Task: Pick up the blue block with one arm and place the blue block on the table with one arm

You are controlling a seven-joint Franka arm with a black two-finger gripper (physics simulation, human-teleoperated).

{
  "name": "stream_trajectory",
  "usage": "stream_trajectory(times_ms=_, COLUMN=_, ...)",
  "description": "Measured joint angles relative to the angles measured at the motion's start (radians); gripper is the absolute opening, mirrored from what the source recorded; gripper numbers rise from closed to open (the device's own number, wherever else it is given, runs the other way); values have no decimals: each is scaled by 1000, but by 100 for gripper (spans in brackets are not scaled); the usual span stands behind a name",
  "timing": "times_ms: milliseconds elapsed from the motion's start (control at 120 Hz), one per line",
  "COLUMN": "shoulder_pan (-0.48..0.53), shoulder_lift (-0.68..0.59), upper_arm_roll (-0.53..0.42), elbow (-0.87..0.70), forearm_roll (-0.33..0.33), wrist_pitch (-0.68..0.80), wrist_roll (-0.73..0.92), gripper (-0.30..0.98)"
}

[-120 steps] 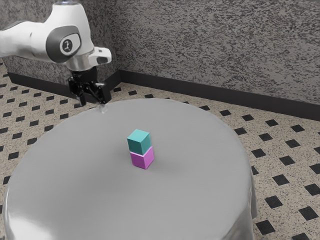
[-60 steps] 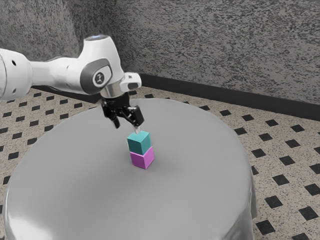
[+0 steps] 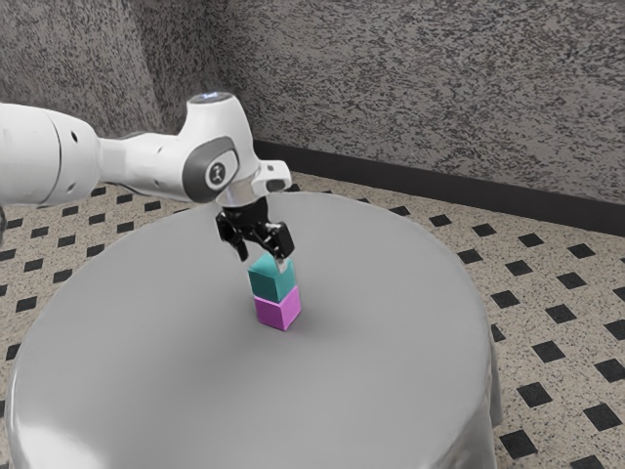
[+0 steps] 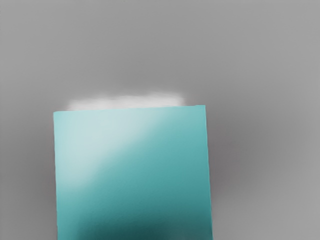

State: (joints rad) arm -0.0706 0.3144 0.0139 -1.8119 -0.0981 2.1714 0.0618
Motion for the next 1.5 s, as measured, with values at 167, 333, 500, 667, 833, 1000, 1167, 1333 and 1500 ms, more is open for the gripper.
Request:
stream_trajectory(times_ms=167, shoulder_pan=2, shoulder_lift=11, upper_arm_roll=5, elbow=12, forearm_roll=3, wrist_pitch=3, wrist_roll=11, gripper=69)
stream_trajectory(times_ms=333, shoulder_pan=2, shoulder_lift=38, upper_arm_roll=5, elbow=25, forearm_roll=-2, wrist_pitch=11, wrist_roll=20, gripper=69)
stream_trajectory(times_ms=500, shoulder_pan=2, shoulder_lift=64, upper_arm_roll=5, elbow=27, forearm_roll=-24, wrist_pitch=29, wrist_roll=27, gripper=69)
stream_trajectory(times_ms=667, shoulder_pan=2, shoulder_lift=93, upper_arm_roll=5, elbow=28, forearm_roll=-33, wrist_pitch=47, wrist_roll=32, gripper=69)
stream_trajectory(times_ms=833, shoulder_pan=2, shoulder_lift=106, upper_arm_roll=6, elbow=26, forearm_roll=-34, wrist_pitch=60, wrist_roll=35, gripper=69)
stream_trajectory(times_ms=1000, shoulder_pan=3, shoulder_lift=114, upper_arm_roll=8, elbow=25, forearm_roll=-33, wrist_pitch=66, wrist_roll=37, gripper=58)
stream_trajectory(times_ms=1167, shoulder_pan=3, shoulder_lift=109, upper_arm_roll=26, elbow=24, forearm_roll=-23, wrist_pitch=69, wrist_roll=30, gripper=31)
stream_trajectory(times_ms=1333, shoulder_pan=3, shoulder_lift=3, upper_arm_roll=29, elbow=18, forearm_roll=5, wrist_pitch=49, wrist_roll=15, gripper=27)
stream_trajectory(times_ms=1500, shoulder_pan=12, shoulder_lift=-36, upper_arm_roll=91, elbow=-8, forearm_roll=27, wrist_pitch=11, wrist_roll=10, gripper=26)
